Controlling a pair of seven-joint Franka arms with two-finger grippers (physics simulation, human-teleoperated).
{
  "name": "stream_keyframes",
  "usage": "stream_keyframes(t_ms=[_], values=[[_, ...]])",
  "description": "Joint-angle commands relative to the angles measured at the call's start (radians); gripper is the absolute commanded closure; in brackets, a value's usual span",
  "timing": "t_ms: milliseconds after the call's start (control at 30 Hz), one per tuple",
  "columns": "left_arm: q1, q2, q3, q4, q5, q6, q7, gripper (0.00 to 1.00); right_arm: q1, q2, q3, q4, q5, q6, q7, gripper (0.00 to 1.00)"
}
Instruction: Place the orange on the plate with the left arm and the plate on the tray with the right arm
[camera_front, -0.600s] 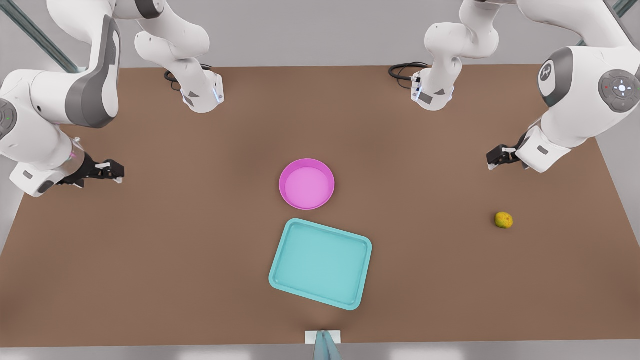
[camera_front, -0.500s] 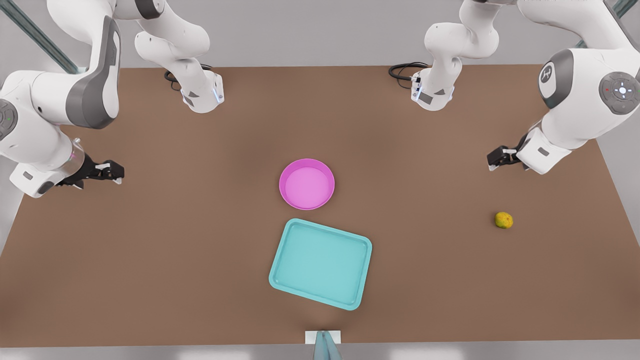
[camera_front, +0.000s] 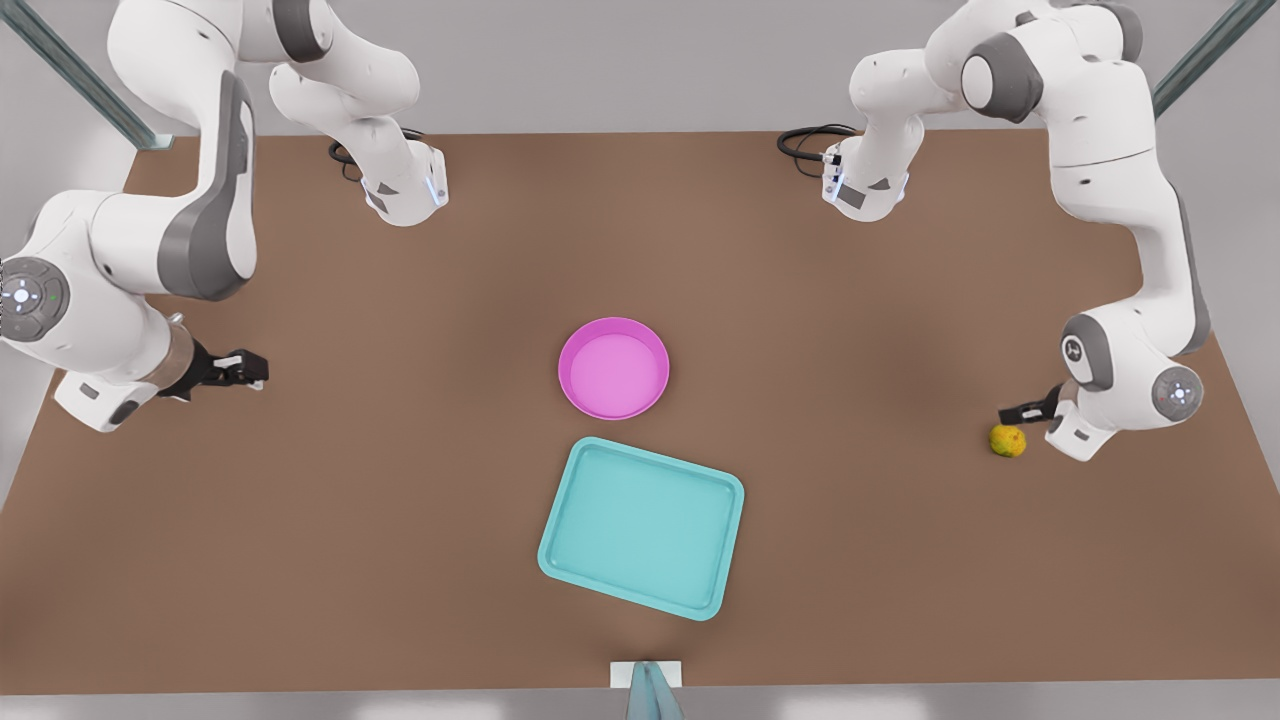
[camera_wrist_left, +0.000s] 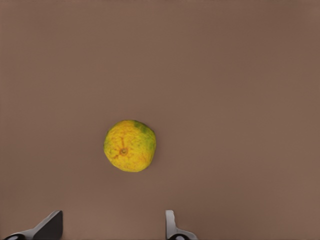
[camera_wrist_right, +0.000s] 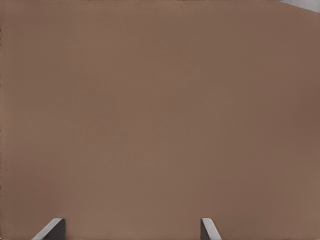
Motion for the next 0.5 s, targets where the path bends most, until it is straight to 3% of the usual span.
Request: stream_keyframes(t_ms=[0, 467], values=[[0.002, 0.012, 0.0, -0.001, -0.003, 0.115, 0.243, 0.0, 0.003, 0.0, 0.001, 0.002, 0.014, 0.013, 0.058, 0.0], [0.02, 0.13, -0.009, -0.001, -0.005, 0.189, 0.234, 0.0, 0.004, 0.007, 0.002, -0.001, 0.029, 0.019, 0.059, 0.0]])
